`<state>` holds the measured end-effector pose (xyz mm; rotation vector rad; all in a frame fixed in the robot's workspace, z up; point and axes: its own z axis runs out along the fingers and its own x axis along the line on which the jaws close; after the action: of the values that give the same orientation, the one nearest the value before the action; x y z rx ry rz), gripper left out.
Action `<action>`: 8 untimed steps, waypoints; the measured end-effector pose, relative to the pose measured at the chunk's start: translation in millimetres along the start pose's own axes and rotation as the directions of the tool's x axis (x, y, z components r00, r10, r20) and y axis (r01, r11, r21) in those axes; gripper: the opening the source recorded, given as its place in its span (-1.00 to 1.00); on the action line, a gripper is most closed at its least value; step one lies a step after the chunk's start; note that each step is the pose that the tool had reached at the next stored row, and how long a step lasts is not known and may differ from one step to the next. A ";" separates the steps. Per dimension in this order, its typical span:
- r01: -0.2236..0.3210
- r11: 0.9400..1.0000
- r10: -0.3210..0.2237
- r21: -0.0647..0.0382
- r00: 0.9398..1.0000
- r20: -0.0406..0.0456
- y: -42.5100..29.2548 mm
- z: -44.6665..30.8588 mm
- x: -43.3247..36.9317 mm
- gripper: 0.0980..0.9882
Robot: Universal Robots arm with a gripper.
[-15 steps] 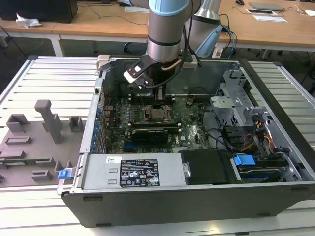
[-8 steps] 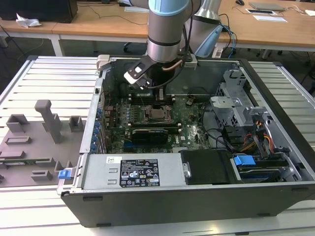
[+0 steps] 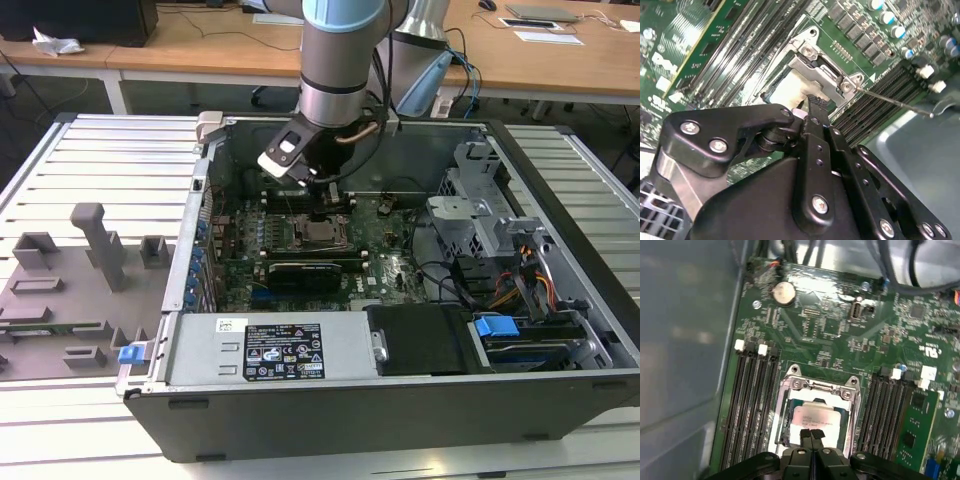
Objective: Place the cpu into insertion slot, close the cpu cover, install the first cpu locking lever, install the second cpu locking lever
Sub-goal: 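Close the cpu cover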
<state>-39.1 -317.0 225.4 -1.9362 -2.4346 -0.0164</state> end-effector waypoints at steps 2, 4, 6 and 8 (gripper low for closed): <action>0.063 0.998 -0.063 0.002 0.998 0.001 0.0 0.0 0.0 -0.98; 0.121 0.993 -0.121 0.004 0.993 0.001 0.0 0.0 0.0 -0.98; 0.178 0.984 -0.178 0.006 0.984 0.001 0.0 0.0 0.0 -0.98; 0.218 0.976 -0.218 0.007 0.976 0.002 0.0 0.0 0.0 -0.98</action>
<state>-39.1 -317.0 225.4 -1.6565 -2.6318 -0.0110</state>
